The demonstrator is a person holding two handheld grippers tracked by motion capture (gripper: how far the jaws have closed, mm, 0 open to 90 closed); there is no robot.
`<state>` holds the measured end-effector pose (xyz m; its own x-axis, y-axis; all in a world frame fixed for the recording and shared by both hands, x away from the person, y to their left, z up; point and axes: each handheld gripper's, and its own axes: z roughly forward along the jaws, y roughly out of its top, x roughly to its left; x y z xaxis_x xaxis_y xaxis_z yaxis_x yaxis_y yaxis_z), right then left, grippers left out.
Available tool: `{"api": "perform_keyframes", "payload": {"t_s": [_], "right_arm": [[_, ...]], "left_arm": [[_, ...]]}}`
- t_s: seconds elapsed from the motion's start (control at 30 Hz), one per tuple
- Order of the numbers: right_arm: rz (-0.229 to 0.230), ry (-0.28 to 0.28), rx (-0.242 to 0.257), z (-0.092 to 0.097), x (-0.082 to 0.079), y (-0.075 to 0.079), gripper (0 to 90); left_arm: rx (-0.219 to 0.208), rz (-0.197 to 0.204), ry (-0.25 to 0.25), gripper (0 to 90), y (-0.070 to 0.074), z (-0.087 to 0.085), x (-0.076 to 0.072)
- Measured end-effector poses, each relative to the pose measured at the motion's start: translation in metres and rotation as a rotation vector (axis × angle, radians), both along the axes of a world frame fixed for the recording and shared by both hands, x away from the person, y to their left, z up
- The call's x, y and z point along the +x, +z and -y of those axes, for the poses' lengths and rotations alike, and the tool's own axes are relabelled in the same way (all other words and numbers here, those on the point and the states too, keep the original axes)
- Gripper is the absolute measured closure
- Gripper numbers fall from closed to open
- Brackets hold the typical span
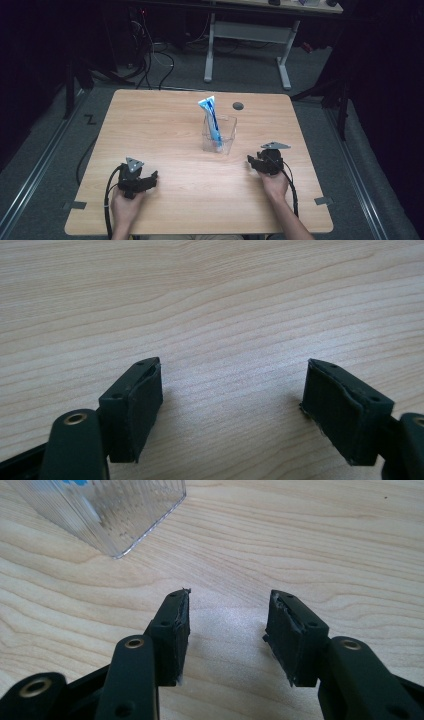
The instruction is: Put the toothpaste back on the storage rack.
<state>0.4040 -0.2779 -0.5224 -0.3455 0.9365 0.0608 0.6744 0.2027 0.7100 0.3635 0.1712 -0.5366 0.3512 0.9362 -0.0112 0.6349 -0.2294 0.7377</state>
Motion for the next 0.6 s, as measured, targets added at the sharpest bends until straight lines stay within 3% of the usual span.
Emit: {"api": "perform_keyframes", "payload": {"t_s": [0.3, 0.43, 0.6], "right_arm": [[0.015, 0.003, -0.025, -0.0009, -0.0027, -0.0048, 50.7], [0.056, 0.016, -0.062, -0.0035, -0.0067, -0.0083, 49.8], [0.058, 0.015, -0.062, -0.0036, -0.0071, -0.0085, 47.9]], "left_arm": [[0.0, 0.0, 0.0, 24.3, 0.0, 0.0, 0.0], [0.0, 0.0, 0.0, 24.3, -0.0001, 0.0, 0.0], [0.0, 0.0, 0.0, 24.3, 0.0, 0.0, 0.0]]}}
